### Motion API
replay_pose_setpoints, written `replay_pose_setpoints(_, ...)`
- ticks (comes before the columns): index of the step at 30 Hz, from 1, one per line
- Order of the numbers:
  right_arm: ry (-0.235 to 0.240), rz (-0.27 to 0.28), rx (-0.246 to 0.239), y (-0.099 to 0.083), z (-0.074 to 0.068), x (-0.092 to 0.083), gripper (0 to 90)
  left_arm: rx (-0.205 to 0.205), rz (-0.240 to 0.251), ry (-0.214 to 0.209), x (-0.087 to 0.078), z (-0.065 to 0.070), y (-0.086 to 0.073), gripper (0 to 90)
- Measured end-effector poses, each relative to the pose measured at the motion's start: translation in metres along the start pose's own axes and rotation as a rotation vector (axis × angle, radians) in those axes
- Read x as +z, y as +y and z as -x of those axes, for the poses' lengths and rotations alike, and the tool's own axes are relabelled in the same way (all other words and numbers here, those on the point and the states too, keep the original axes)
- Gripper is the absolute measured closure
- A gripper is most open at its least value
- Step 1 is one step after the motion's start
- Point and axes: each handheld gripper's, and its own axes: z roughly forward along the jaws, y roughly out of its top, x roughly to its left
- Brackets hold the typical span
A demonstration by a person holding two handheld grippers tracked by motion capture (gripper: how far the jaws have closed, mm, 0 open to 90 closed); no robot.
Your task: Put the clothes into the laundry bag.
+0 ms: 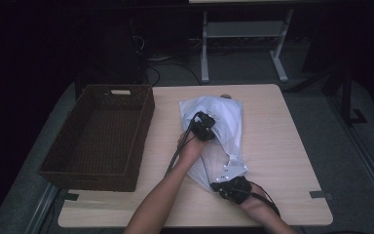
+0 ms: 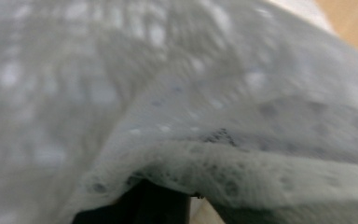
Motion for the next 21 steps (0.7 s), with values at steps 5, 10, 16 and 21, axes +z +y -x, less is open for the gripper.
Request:
replay_pose_setpoints(5,0.007,0.003,0.008,-0.001,0.001,0.0,90.0,0.028,0.026,-0.058,-0.031,0.005,-0.012,78.9)
replay_pose_setpoints(10,0.015,0.004,0.013,-0.001,0.002,0.0,90.0,0.055,0.059,-0.059,-0.068,0.002,-0.026,77.5)
replay_pose_setpoints(16,0.019,0.005,0.02,-0.001,0.002,0.0,90.0,0.066,0.087,-0.046,-0.091,-0.004,-0.032,73.5)
replay_pose_setpoints(21,0.021,0.008,0.023,-0.001,0.003,0.0,90.0,0.08,0.11,-0.056,-0.085,0.0,-0.022,64.8)
